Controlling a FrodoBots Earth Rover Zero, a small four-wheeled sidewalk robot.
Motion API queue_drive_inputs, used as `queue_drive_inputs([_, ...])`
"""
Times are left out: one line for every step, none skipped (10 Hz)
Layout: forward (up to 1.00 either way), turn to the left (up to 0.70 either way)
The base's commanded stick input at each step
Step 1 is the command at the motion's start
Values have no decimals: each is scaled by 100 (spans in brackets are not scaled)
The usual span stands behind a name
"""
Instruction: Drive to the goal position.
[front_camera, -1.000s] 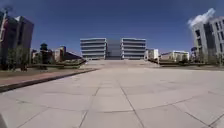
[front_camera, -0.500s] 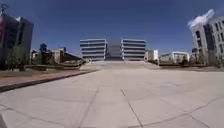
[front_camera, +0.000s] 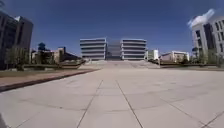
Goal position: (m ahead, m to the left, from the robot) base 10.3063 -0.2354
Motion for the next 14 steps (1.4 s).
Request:
queue_drive_inputs([70,1])
queue_drive_inputs([70,1])
queue_drive_inputs([70,1])
queue_drive_inputs([70,1])
queue_drive_inputs([70,1])
queue_drive_inputs([70,1])
queue_drive_inputs([70,1])
queue_drive_inputs([70,1])
queue_drive_inputs([70,1])
queue_drive_inputs([70,1])
queue_drive_inputs([70,1])
queue_drive_inputs([70,1])
queue_drive_inputs([70,1])
queue_drive_inputs([70,1])
